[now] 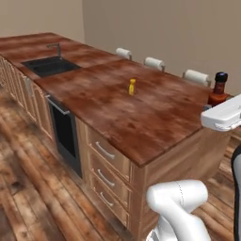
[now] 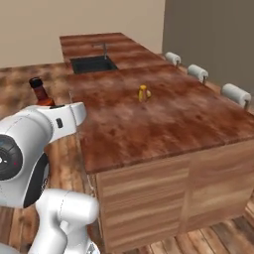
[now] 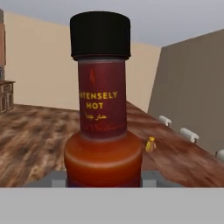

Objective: Move the condiment bottle and oil and vinegar bottle from the cabinet to the dining counter.

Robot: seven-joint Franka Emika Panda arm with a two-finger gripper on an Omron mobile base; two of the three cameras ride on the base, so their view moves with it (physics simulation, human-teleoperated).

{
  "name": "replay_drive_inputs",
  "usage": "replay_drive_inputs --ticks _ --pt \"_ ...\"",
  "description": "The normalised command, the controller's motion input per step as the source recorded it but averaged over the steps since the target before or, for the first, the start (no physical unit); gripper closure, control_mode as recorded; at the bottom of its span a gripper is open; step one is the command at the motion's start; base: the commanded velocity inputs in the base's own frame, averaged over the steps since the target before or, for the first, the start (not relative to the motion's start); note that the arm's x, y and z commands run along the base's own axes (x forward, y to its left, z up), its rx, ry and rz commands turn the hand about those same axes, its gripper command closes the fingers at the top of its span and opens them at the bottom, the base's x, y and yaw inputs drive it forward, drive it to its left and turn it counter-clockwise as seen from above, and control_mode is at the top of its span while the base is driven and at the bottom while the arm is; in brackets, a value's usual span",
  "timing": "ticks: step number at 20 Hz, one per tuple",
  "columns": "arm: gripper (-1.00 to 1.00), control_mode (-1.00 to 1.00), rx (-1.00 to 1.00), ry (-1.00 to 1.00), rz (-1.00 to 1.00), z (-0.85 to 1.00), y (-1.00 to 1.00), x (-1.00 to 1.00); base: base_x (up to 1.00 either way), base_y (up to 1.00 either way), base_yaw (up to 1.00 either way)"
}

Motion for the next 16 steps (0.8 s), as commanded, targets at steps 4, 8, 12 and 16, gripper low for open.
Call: replay_drive_inputs --ticks 4,8,12,16 --pt "1.0 1.0 0.0 0.0 0.0 0.0 0.0 0.0 0.0 -0.82 0.39" --pt "1.0 1.0 0.0 0.0 0.0 0.0 0.0 0.0 0.0 -0.8 0.41" --pt "1.0 1.0 0.0 0.0 0.0 0.0 0.0 0.0 0.0 -0.79 0.41" --pt "1.0 1.0 0.0 0.0 0.0 0.0 0.0 0.0 0.0 -0.81 0.41"
